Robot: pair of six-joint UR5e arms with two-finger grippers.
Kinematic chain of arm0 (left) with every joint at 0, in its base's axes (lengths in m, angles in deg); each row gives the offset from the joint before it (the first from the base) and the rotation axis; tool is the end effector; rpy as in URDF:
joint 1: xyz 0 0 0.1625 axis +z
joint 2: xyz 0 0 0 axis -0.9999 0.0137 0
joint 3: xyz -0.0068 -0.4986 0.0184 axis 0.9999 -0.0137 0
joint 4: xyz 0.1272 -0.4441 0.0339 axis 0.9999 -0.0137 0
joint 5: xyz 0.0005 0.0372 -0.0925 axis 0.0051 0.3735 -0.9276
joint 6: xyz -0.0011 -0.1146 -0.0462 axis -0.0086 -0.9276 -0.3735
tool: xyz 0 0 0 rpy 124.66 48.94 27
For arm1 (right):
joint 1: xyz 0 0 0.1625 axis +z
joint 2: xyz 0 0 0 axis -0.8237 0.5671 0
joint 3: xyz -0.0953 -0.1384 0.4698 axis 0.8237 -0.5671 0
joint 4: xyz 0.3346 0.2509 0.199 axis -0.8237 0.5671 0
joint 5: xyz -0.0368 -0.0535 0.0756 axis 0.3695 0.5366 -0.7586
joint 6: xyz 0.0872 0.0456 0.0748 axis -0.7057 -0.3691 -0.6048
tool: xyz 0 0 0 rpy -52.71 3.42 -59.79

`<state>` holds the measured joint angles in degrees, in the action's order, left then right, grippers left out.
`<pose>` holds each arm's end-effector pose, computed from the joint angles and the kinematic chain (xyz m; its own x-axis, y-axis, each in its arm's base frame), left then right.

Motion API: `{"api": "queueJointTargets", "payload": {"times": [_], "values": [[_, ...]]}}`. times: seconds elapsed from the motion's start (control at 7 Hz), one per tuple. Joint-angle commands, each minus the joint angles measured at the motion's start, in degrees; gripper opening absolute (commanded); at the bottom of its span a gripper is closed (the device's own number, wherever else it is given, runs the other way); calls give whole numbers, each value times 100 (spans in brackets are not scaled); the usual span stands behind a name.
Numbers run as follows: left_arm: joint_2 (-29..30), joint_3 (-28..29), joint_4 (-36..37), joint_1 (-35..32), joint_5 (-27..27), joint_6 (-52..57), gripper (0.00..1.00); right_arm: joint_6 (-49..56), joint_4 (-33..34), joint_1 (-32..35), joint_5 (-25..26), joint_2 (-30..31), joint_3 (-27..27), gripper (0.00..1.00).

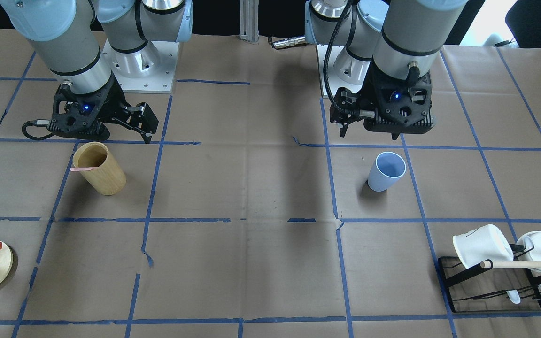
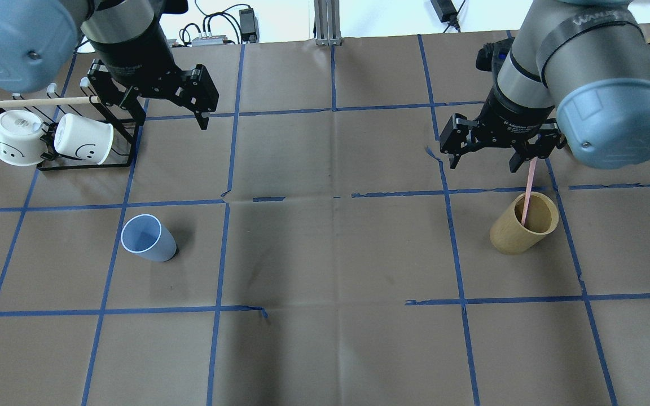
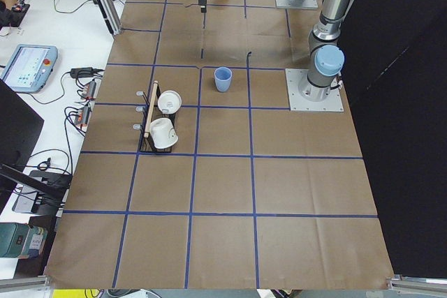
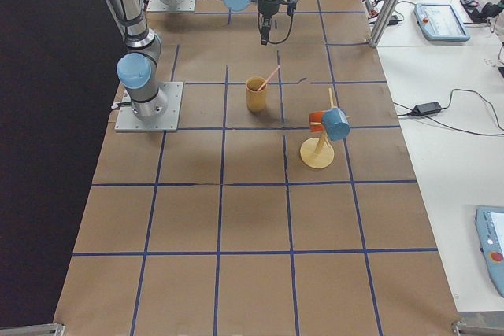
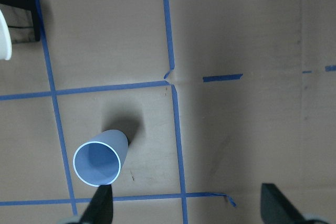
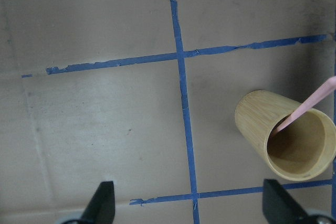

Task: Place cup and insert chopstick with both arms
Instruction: 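Lower the left gripper toward the light blue cup while the right gripper hovers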

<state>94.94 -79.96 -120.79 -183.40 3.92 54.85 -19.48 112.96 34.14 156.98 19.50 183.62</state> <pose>-0.1685 -0.5856 0.5336 -0.9945 0.0836 -0.0637 0.0794 0.9947 0.0659 0.1321 -0.5340 0.4518 -0.9934 0.1133 -0.0172 0.1127 0.9931 0.0338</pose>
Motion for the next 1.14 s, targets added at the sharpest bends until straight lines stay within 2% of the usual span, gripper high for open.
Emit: {"api": "queueJointTargets", "payload": {"times": [0.0, 0.29, 0.57, 0.71, 1.0], "values": [[243, -56, 94, 23, -26, 14, 100, 0, 53, -20, 39, -201, -13, 100], [68, -773, 570, 233, -26, 15, 100, 0, 45, -20, 56, -413, -162, 100], [-20, -1538, 1227, 768, -18, 504, 99, 26, 140, -20, 57, -422, -198, 100], [-73, -1855, 1526, 1092, -17, 829, 99, 374, 324, -29, 170, -422, -155, 100], [-73, -2270, 1834, 1900, -26, 1637, 99, 983, -49, -99, 381, -422, -215, 100]]}}
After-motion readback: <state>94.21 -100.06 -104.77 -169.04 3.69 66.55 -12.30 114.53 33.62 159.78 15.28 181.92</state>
